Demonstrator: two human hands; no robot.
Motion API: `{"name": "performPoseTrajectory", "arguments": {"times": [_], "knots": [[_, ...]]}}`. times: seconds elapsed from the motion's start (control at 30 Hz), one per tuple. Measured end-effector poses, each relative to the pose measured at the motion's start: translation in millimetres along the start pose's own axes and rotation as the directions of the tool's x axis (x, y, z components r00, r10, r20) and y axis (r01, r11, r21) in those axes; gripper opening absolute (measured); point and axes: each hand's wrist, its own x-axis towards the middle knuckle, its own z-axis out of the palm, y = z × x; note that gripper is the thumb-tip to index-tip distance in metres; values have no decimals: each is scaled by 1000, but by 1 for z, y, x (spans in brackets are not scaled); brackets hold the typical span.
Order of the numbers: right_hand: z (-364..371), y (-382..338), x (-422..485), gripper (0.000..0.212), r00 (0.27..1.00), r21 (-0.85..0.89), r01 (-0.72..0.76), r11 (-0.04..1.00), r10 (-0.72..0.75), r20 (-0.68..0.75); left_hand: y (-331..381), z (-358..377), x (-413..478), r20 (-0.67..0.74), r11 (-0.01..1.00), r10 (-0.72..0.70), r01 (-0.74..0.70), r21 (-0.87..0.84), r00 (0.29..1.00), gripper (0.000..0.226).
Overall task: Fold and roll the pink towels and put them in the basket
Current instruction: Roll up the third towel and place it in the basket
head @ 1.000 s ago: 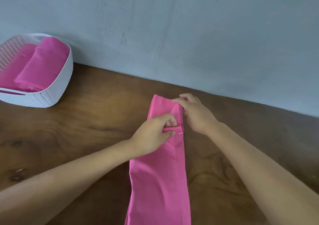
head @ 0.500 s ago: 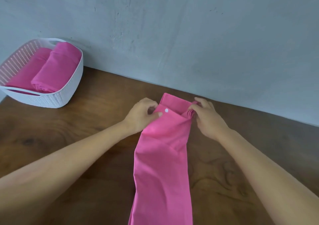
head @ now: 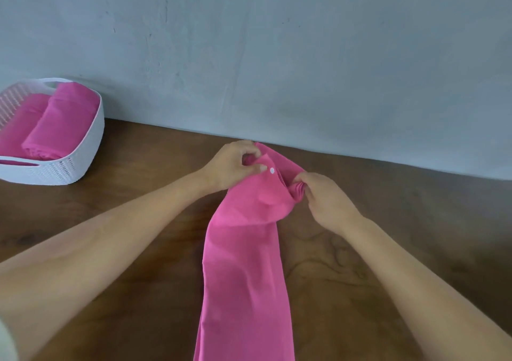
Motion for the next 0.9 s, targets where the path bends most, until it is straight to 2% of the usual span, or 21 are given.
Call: {"name": "performPoseTrajectory", "arguments": {"times": [0.1,0.2,0.37,0.53,0.73,0.9], "knots": [[-6,-1,-18,42,999,0,-4,1000,4,-44,14,2,-2,-46,997,69,-67,37,997,16],[-6,0,-36,32,996,3,-19,1000,19,-89,23,3,-10,-52,996,85,-83,45,995,13],[10,-8,-66,18,991,-33,-23,999,19,-135,20,3,-43,-93,999,22,-26,-45,995,11],[40,-25,-96,16,987,-48,-37,998,29,-159,17,7,-92,-61,995,-53,48,-84,997,23],[86,-24,-126,23,989,53,-73,996,79,-129,15,24,-160,-5,988,-74,74,136,997,7],[115,-16,-161,22,994,76,-37,996,45,-102,17,57,-213,51,954,-135,116,275,990,7]]}}
